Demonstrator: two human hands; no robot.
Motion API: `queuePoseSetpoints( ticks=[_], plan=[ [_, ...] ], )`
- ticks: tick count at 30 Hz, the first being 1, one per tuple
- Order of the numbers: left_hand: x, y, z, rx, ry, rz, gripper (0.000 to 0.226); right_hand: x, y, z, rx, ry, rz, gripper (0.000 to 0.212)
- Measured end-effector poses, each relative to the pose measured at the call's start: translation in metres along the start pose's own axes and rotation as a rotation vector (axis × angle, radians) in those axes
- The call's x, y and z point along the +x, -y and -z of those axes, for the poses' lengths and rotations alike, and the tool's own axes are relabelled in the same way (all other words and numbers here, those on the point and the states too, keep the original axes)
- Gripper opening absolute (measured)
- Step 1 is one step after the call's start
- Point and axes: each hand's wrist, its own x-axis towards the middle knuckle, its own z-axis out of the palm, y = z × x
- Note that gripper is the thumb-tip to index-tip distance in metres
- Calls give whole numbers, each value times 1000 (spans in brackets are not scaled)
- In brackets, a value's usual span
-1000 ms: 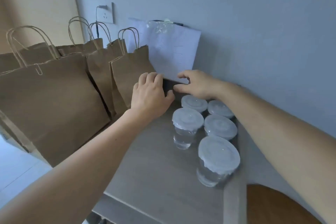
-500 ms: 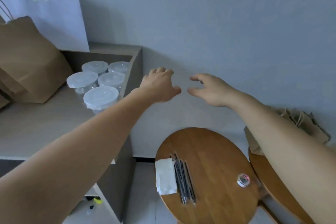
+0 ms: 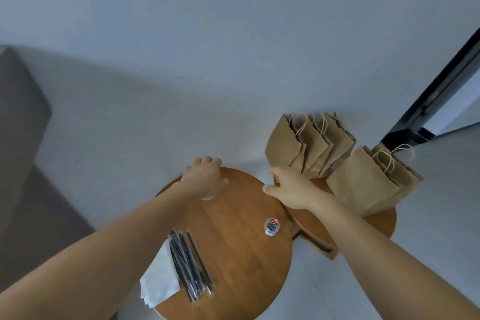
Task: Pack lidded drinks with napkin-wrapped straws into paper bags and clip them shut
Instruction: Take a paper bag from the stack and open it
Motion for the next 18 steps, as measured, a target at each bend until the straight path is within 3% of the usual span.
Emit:
queuePoseSetpoints(
  ticks=[9, 14, 18],
  plan=[
    [77, -102, -28, -55, 60, -157, 65, 27, -131, 23, 49, -92, -204, 62],
    [115, -138, -41, -78, 46, -57, 63, 81, -187, 37, 50, -157, -158, 39],
    [135, -158, -59, -118, 47, 60, 63, 142, -228, 58, -22, -167, -162, 38]
  ],
)
